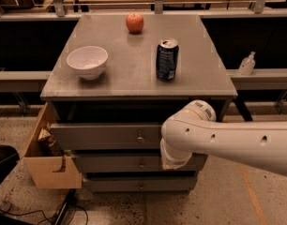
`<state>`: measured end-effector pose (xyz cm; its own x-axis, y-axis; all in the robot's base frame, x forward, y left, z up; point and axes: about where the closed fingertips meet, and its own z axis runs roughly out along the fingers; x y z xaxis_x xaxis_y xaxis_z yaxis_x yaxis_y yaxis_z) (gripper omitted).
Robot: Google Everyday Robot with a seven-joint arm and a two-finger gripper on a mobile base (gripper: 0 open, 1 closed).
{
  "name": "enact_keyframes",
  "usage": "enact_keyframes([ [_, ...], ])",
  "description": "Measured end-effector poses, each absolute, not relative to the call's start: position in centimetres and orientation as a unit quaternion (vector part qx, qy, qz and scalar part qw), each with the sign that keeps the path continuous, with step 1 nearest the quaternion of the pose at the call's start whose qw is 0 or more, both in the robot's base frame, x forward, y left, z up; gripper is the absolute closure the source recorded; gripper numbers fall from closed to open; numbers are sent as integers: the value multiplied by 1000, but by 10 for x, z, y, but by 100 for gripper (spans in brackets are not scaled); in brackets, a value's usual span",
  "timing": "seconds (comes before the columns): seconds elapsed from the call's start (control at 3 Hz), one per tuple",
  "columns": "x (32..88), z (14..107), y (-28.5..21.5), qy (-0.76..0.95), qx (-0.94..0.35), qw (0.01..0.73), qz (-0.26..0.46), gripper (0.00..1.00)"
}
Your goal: Close top drawer
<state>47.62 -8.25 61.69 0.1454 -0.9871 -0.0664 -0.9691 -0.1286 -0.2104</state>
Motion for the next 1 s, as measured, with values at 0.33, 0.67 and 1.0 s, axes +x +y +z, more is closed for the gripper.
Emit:
enact_keyframes([
  [0.33, 510, 606, -88, 653, -749, 103, -44, 100],
  [0.67, 561, 584, -99, 654, -748, 103, -42, 100],
  [1.0, 561, 584, -99, 654, -748, 103, -42, 100],
])
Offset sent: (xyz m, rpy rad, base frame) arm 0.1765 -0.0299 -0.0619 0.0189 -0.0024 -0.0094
